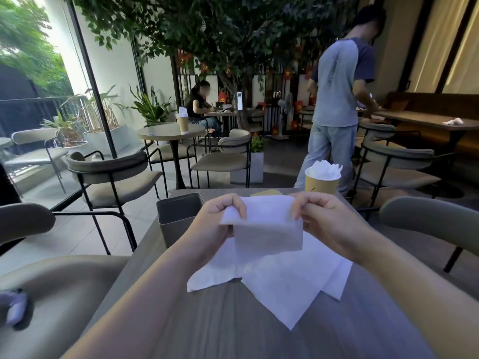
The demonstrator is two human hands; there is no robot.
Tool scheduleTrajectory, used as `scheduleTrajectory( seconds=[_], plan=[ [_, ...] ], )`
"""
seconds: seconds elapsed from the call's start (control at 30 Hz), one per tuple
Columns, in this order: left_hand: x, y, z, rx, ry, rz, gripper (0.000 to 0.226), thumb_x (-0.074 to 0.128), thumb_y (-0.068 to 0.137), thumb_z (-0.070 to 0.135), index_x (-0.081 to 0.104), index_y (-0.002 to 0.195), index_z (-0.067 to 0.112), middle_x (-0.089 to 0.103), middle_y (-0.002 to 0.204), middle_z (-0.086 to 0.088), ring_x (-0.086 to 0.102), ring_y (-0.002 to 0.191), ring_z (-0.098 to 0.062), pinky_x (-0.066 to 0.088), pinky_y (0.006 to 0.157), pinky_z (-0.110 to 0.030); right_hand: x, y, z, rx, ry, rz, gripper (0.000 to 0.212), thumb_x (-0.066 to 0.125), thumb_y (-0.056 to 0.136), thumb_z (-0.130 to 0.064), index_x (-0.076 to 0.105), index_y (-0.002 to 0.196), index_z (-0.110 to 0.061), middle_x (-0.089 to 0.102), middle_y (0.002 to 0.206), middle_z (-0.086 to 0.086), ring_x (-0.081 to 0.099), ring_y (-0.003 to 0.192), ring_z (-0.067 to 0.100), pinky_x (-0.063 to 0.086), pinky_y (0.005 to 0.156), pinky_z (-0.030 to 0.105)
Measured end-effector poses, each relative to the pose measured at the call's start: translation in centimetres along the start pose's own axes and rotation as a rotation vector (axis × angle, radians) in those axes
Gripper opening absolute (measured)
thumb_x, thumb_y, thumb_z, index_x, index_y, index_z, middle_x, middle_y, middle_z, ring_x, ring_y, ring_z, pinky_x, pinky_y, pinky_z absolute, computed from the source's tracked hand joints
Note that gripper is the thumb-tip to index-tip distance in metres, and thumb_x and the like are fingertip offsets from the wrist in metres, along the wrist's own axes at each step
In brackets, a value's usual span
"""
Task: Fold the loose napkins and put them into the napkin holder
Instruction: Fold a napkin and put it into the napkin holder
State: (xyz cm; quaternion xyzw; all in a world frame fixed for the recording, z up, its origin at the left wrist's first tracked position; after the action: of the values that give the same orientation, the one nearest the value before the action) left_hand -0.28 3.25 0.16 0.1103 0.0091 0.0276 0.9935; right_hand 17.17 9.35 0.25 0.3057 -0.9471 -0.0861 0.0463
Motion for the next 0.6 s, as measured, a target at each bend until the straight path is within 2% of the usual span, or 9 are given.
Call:
scheduleTrajectory(
  seconds=[0.13, 0.2, 0.27, 0.3, 0.37, 0.43, 0.47, 0.53, 0.6],
  plan=[
    [-1.1, -0.2, 0.8, 0.032, 0.084, 0.102, 0.027, 0.047, 0.078, -0.005, 0.061, 0.063, 0.013, 0.058, 0.066, 0.002, 0.052, 0.057, -0.019, 0.040, 0.049, -0.023, 1.3, -0.3, 0.7, 0.087, -0.046, -0.021, 0.029, 0.048, 0.106, -0.028, 0.074, 0.102, -0.017, 0.073, 0.104, 0.000, 0.067, 0.094, 0.024, 0.055, 0.087, 0.040],
    [-1.7, 0.0, 0.8, 0.046, 0.196, 0.165, 0.037, 0.044, 0.085, -0.011, 0.063, 0.064, 0.013, 0.057, 0.070, 0.004, 0.052, 0.062, -0.020, 0.041, 0.050, -0.021, 1.4, 0.4, 0.6, -0.018, -0.294, 0.071, 0.014, 0.064, 0.099, -0.027, 0.078, 0.102, -0.022, 0.071, 0.090, -0.027, 0.062, 0.082, 0.017, 0.054, 0.079, 0.027],
    [-2.0, -0.2, 1.1, 0.062, 0.250, 0.203, 0.037, 0.044, 0.088, -0.011, 0.067, 0.069, 0.011, 0.060, 0.077, 0.006, 0.056, 0.065, -0.015, 0.043, 0.051, -0.019, 1.8, 1.3, 0.5, -0.120, -0.428, 0.115, 0.009, 0.072, 0.094, -0.018, 0.078, 0.097, -0.023, 0.058, 0.064, -0.038, 0.047, 0.062, 0.002, 0.039, 0.061, 0.011],
    [-2.3, -0.2, 1.2, 0.064, 0.232, 0.217, 0.036, 0.044, 0.091, -0.008, 0.069, 0.074, 0.010, 0.062, 0.082, 0.005, 0.058, 0.065, -0.013, 0.045, 0.052, -0.019, 1.9, 1.8, 0.6, -0.133, -0.431, 0.131, 0.011, 0.072, 0.094, -0.015, 0.079, 0.095, -0.024, 0.057, 0.063, -0.037, 0.048, 0.060, -0.002, 0.036, 0.058, 0.008],
    [-3.3, -0.2, 0.7, 0.026, 0.149, 0.207, 0.036, 0.040, 0.097, 0.000, 0.072, 0.090, 0.012, 0.064, 0.086, -0.001, 0.060, 0.068, -0.013, 0.047, 0.058, -0.027, 1.9, 3.0, 1.1, -0.114, -0.383, 0.138, 0.018, 0.069, 0.096, -0.015, 0.081, 0.095, -0.029, 0.067, 0.086, -0.027, 0.060, 0.075, -0.004, 0.045, 0.069, 0.010],
    [-4.5, 0.2, 0.0, -0.015, 0.087, 0.157, 0.035, 0.039, 0.099, 0.010, 0.073, 0.099, 0.019, 0.063, 0.090, -0.005, 0.059, 0.079, -0.021, 0.045, 0.071, -0.038, 2.5, 4.1, 1.6, -0.089, -0.391, 0.108, 0.022, 0.065, 0.099, -0.019, 0.080, 0.099, -0.036, 0.071, 0.111, 0.000, 0.068, 0.099, 0.018, 0.057, 0.087, 0.033],
    [-5.2, 0.4, -0.3, -0.013, 0.103, 0.147, 0.030, 0.043, 0.101, 0.016, 0.073, 0.100, 0.021, 0.064, 0.092, -0.004, 0.060, 0.083, -0.021, 0.046, 0.075, -0.039, 2.9, 4.8, 1.8, -0.086, -0.428, 0.087, 0.023, 0.063, 0.100, -0.021, 0.079, 0.101, -0.038, 0.070, 0.114, 0.008, 0.067, 0.101, 0.025, 0.056, 0.090, 0.041],
    [-6.8, 1.0, 0.0, 0.076, 0.353, 0.181, 0.019, 0.057, 0.100, 0.024, 0.075, 0.095, 0.025, 0.068, 0.089, 0.004, 0.060, 0.080, -0.018, 0.045, 0.076, -0.030, 4.0, 6.2, 2.1, -0.089, -0.438, 0.027, 0.025, 0.060, 0.102, -0.020, 0.079, 0.102, -0.037, 0.070, 0.110, 0.014, 0.065, 0.094, 0.025, 0.053, 0.084, 0.041],
    [-8.1, 1.4, 0.4, 0.149, 0.566, 0.245, 0.016, 0.067, 0.094, 0.016, 0.075, 0.089, 0.029, 0.071, 0.085, 0.017, 0.060, 0.073, -0.007, 0.042, 0.070, -0.016, 5.2, 7.6, 2.7, -0.065, -0.396, -0.014, 0.024, 0.060, 0.102, -0.021, 0.078, 0.104, -0.035, 0.068, 0.098, 0.015, 0.059, 0.087, 0.022, 0.049, 0.075, 0.037]
  ],
)
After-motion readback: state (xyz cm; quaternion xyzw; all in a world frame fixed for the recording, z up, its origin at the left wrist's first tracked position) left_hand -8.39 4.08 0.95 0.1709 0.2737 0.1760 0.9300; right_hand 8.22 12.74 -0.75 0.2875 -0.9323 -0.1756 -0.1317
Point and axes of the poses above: each hand's wrist, its own y-axis towards the middle knuckle, its own x-axis out of the palm, z = x × y, the point moved 9 cm from there along y, towards the middle knuckle
